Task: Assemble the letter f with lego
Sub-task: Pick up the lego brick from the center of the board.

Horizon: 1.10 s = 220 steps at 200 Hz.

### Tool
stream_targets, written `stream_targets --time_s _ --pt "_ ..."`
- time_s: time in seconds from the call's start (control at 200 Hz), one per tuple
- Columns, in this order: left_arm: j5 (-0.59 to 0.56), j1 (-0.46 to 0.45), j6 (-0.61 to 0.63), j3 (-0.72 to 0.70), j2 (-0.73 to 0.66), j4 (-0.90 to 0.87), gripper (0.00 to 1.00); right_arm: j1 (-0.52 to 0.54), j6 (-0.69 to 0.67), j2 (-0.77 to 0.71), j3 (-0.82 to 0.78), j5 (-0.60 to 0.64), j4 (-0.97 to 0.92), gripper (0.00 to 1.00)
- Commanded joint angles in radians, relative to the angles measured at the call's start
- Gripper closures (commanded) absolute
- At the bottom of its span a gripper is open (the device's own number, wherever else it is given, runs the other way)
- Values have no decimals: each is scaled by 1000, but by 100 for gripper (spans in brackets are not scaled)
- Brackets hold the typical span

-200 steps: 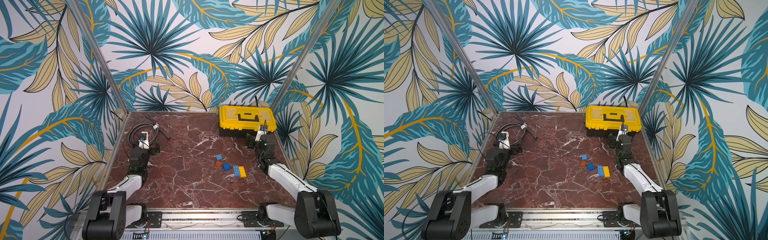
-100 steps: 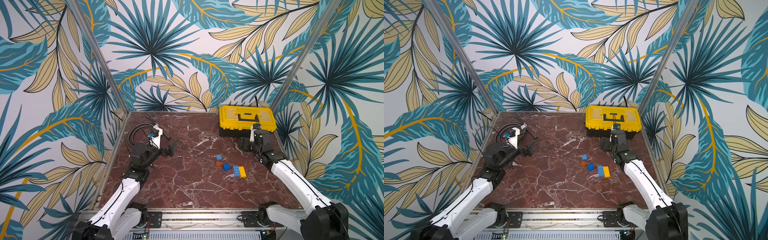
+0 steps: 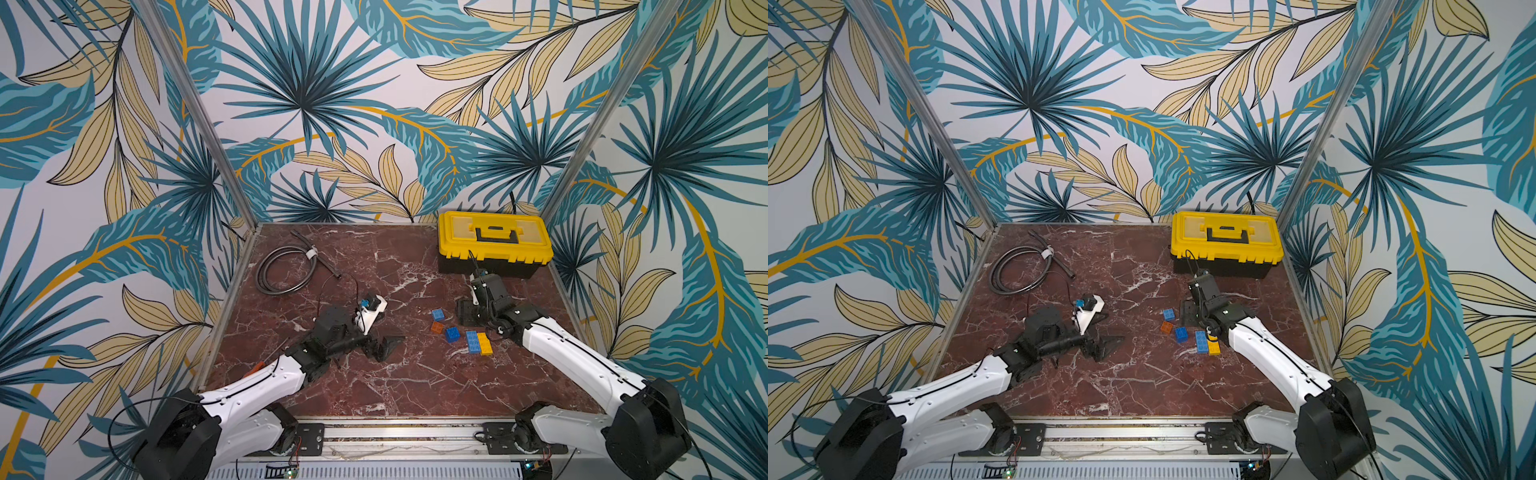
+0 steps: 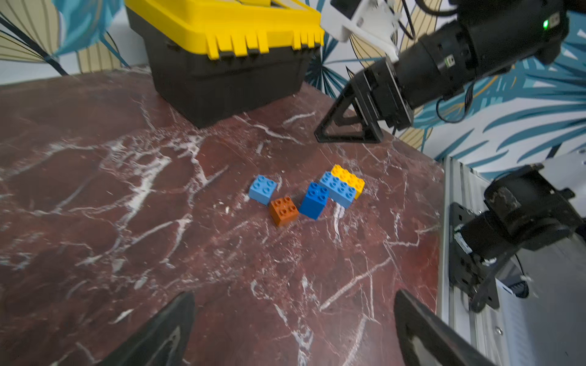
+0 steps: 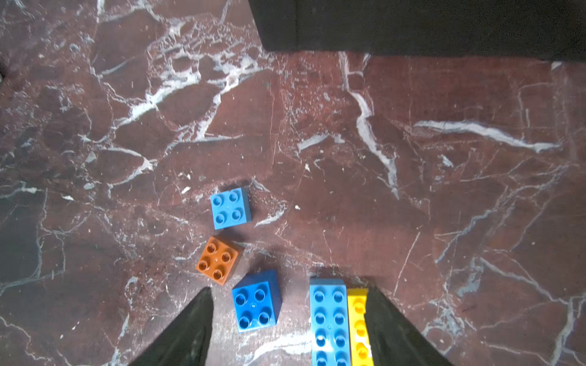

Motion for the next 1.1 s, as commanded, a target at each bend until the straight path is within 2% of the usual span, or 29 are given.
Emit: stream_targets --time_s 0.0,0.105,0.375,0.631,0.876,1.096 --pt "-68 -68 42 -18 -11 -1 1 21 32 21 -21 8 -64 27" --pt "-139 -99 36 -37 -22 -3 1 34 31 53 -19 -1 -70 31" --pt "-183 -100 2 -95 -50 -1 1 57 25 147 -15 -29 -34 35" --pt "-204 -111 -44 -127 -15 2 1 81 21 202 -20 -61 -7 41" --pt "-145 -130 12 -133 -44 15 1 101 21 234 -29 -73 11 45" --pt "-188 -138 45 -136 -83 21 1 115 20 266 -16 -59 -1 48"
